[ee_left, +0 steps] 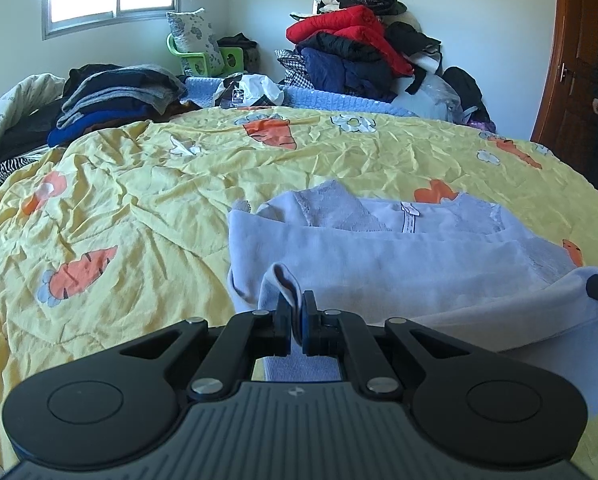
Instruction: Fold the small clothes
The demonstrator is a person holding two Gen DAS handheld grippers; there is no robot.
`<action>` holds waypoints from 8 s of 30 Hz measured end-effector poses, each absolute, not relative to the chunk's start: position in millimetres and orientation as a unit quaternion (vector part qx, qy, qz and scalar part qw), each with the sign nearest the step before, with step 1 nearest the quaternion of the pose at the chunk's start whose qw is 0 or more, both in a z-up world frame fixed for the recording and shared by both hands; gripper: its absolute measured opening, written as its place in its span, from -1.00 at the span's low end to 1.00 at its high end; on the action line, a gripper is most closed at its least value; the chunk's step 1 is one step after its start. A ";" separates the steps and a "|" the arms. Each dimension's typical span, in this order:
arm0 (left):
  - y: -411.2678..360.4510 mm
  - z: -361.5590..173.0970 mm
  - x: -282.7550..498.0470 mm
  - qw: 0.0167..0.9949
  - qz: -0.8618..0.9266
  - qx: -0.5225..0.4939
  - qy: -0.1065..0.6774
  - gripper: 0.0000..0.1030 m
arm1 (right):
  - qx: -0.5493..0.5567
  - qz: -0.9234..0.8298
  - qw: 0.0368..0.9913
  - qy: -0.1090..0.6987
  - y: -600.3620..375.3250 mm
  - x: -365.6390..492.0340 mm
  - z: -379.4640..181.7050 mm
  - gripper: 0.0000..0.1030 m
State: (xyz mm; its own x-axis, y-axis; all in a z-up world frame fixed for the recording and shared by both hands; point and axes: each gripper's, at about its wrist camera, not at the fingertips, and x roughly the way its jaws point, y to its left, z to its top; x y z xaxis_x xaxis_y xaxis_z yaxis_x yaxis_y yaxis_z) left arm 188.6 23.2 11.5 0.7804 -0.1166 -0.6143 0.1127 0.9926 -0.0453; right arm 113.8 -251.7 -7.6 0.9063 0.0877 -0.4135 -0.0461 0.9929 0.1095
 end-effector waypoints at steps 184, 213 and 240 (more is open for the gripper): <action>-15.6 -27.3 255.7 0.950 -0.039 0.069 0.301 0.92 | -0.032 -0.020 0.953 0.301 -225.8 203.0 -48.7 0.51; 93.6 -35.4 335.2 0.866 -0.223 -0.187 0.407 1.00 | -0.283 0.112 0.928 0.215 -28.0 112.9 -60.5 0.54; 72.1 -40.9 366.6 0.876 -0.210 -0.152 0.406 -0.75 | -0.380 0.112 0.898 0.194 29.8 151.5 -72.4 -0.67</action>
State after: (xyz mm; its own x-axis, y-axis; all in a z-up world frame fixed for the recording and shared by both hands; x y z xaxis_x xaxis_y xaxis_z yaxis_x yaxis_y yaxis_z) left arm 366.6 72.1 -40.9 0.5826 -0.4912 -0.6475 0.2439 0.8657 -0.4372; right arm 151.5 29.8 -72.4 0.8994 0.0541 -0.4338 -0.3490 0.6865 -0.6379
